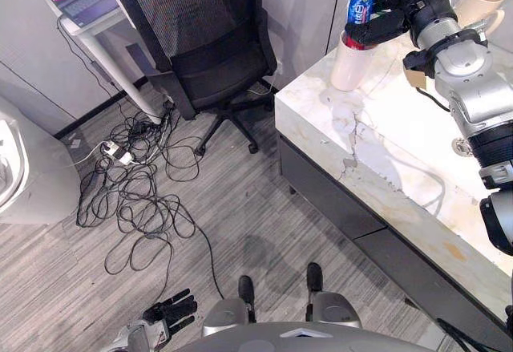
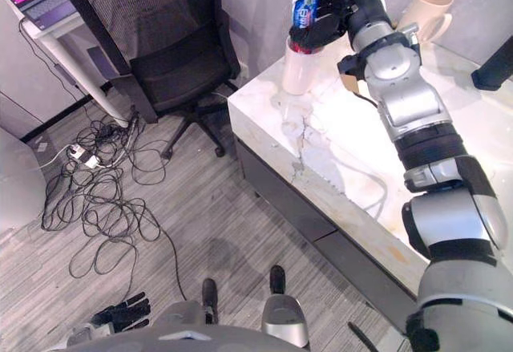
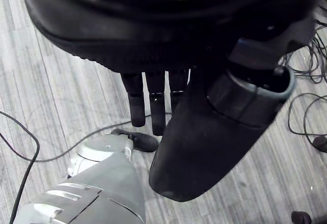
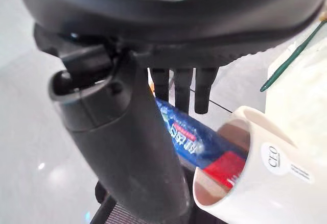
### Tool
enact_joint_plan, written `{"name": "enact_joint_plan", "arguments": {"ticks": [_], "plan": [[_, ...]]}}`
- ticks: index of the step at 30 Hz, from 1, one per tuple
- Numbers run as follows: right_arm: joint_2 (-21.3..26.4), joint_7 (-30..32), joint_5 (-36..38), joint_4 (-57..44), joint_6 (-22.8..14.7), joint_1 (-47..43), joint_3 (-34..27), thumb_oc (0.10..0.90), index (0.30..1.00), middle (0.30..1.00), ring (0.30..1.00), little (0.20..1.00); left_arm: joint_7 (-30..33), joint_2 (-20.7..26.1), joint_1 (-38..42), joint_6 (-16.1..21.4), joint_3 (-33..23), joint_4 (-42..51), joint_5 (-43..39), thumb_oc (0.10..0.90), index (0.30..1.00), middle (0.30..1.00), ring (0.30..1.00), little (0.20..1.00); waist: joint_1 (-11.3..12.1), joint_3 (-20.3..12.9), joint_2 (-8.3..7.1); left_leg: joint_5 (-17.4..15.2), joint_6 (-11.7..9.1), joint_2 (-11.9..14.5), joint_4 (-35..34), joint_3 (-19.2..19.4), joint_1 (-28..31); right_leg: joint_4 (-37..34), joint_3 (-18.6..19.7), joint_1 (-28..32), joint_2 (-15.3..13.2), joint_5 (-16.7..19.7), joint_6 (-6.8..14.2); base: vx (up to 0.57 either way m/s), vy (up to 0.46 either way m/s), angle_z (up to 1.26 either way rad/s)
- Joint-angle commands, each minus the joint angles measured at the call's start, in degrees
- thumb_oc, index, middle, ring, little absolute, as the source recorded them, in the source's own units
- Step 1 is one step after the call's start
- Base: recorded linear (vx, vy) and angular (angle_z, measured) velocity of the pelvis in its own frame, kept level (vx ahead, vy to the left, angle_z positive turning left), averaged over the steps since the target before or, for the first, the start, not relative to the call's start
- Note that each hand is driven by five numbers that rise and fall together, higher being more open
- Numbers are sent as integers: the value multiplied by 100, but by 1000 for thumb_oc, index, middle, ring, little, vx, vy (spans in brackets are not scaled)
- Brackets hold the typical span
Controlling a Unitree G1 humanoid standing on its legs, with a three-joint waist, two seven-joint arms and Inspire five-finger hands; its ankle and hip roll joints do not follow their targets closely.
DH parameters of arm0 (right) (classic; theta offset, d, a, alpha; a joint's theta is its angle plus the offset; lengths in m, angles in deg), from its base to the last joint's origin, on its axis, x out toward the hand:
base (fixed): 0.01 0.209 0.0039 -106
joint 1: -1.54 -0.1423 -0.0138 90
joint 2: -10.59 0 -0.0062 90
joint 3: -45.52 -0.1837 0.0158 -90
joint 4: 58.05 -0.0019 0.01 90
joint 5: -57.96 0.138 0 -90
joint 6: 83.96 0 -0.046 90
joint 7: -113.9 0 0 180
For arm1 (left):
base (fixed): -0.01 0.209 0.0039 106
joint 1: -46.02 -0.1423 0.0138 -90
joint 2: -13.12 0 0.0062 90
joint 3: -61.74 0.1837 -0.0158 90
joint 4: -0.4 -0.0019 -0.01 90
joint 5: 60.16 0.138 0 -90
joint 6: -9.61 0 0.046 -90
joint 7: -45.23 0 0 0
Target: Organize the bathroom.
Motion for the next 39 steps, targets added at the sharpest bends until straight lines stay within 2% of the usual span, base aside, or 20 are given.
{"name": "enact_joint_plan", "arguments": {"ticks": [1,8,17,21,26,27,29,33,34,35,36,37,38,39], "plan": [[-81,-91,-4,-179,-411,-560,-227,800,900,900,900,900,-32,506,-94,101,79,-103,52,626,639,639,639,639,53,-536,-414,-765,29,206,1123,751,-124,863,532,-340,-30,-1060,158,0,0,0],[154,-277,-325,-204,-364,-478,-208,800,900,900,900,900,-64,512,-86,54,60,-80,164,635,653,653,653,653,-22,-629,-524,-793,60,198,1120,760,-69,831,617,-305,-5,-1024,178,2,4,-1],[989,67,-855,-7,-587,-636,-118,800,900,900,900,900,-119,499,-84,167,29,-276,159,637,655,655,655,655,-182,-811,-737,-876,121,169,1130,768,36,795,790,-240,66,-982,211,22,32,-8],[1798,287,-731,21,-661,-1079,62,800,900,900,900,900,-117,543,-92,204,-8,-401,26,640,660,660,660,660,-352,-919,-870,-894,151,154,1050,851,109,753,906,-253,108,-934,246,28,43,-15],[2624,800,-980,202,-441,-1419,248,800,900,900,900,900,-93,569,-84,229,-46,-470,-217,645,667,667,667,667,-554,-974,-931,-937,196,149,994,945,162,817,1013,-315,144,-947,279,2,51,-26],[3020,983,-1143,497,-352,-1463,281,800,900,900,900,900,-81,558,-76,259,-70,-501,-277,654,681,681,681,681,-638,-1014,-962,-933,211,128,965,986,152,819,1077,-369,155,-919,288,-12,70,-38],[3401,1199,-1183,835,-281,-1393,215,800,900,900,900,900,-84,526,-87,306,-88,-531,-441,668,702,702,702,702,-736,-1007,-961,-965,221,121,957,1007,179,833,1111,-376,166,-920,305,-20,73,-21],[3901,1623,-1376,1644,-50,-536,-650,800,900,900,900,900,-138,446,-100,400,-180,-584,-564,720,780,780,780,780,-921,-1011,-921,-1002,246,80,923,1045,179,827,1229,-447,180,-873,339,-22,58,-18],[4015,1650,-1361,2065,-42,343,-1456,800,900,900,900,900,-132,411,-84,386,-234,-580,-592,722,782,782,782,782,-1027,-1015,-892,-1029,264,64,907,1065,190,829,1287,-479,186,-861,354,-26,50,-20],[4021,1650,-1358,2117,-35,624,-1712,800,900,900,900,900,-137,414,-80,384,-244,-582,-596,720,780,780,780,780,-1045,-1013,-895,-1032,267,62,907,1070,191,833,1295,-487,188,-857,354,-27,49,-15],[4025,1660,-1357,2274,57,1335,-2344,800,900,900,900,900,-145,397,-82,388,-292,-586,-621,722,782,782,782,782,-1116,-1012,-880,-1042,278,49,907,1080,193,838,1329,-508,195,-844,355,-15,28,-14],[4007,1652,-1333,2330,116,1671,-2644,800,900,900,900,900,-150,399,-81,392,-304,-585,-623,723,785,785,785,785,-1137,-1011,-883,-1047,283,43,908,1083,192,839,1344,-516,198,-839,356,-22,35,-11],[3907,1647,-1290,2548,73,2427,-3279,800,900,900,900,900,-141,394,-61,381,-334,-573,-648,722,782,782,782,782,-1202,-1007,-882,-1063,296,32,913,1093,186,844,1376,-539,203,-830,354,-28,29,-17],[3730,1661,-1214,2708,68,3532,-4234,800,900,900,900,900,-153,445,1,365,-340,-586,-640,722,782,782,782,782,-1218,-989,-922,-1078,312,22,922,1109,182,847,1408,-555,208,-819,349,-33,23,-13]]}}
